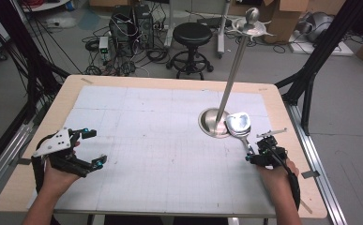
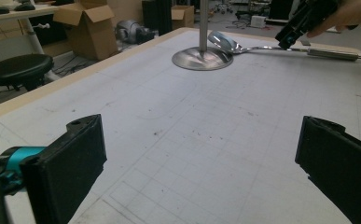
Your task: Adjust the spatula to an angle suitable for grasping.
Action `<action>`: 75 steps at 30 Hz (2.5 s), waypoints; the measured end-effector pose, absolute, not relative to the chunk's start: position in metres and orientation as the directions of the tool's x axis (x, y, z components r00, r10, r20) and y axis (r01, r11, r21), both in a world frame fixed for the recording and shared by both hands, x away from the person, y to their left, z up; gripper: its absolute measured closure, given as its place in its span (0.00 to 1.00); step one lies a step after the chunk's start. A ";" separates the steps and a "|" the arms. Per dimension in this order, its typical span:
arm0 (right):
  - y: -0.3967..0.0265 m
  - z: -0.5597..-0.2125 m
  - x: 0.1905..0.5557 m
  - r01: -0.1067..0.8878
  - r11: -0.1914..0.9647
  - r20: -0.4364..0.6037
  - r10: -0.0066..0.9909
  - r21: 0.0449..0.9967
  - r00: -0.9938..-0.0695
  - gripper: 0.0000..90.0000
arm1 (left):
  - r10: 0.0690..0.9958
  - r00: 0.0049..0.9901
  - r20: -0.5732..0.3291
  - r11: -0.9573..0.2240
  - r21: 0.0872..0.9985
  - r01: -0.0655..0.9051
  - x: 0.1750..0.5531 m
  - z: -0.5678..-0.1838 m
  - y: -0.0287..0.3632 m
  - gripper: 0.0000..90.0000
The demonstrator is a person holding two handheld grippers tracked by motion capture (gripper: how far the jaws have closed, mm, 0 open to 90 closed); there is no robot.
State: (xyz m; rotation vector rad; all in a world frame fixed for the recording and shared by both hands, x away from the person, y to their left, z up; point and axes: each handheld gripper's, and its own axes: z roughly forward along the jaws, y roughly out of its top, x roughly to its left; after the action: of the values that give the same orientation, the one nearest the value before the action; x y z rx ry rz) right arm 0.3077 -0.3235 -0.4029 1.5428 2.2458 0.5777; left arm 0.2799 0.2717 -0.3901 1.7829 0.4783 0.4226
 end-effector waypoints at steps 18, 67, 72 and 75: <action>-0.330 -0.413 0.304 0.867 0.350 -0.014 0.929 0.355 -0.369 0.80 | 0.524 0.851 0.038 -0.239 0.965 0.104 0.280 -0.391 0.270 0.02; -0.245 -0.397 0.307 0.579 0.728 0.022 0.615 0.368 -0.788 0.84 | 0.528 0.849 0.036 -0.231 0.968 0.103 0.281 -0.391 0.272 0.02; -0.233 -0.394 0.311 0.560 0.747 0.021 0.593 0.358 -0.805 0.84 | 0.528 0.848 0.040 -0.231 0.968 0.099 0.280 -0.390 0.273 0.02; -0.227 -0.393 0.315 0.537 0.769 0.017 0.567 0.348 -0.823 0.84 | 0.529 0.848 0.038 -0.229 0.968 0.099 0.280 -0.390 0.273 0.02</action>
State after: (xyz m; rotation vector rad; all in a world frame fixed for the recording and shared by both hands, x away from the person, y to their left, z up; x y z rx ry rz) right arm 0.3152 -0.2267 -0.3934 0.8976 2.8704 0.5235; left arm 0.2803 0.2732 -0.3899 1.7775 0.4803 0.4276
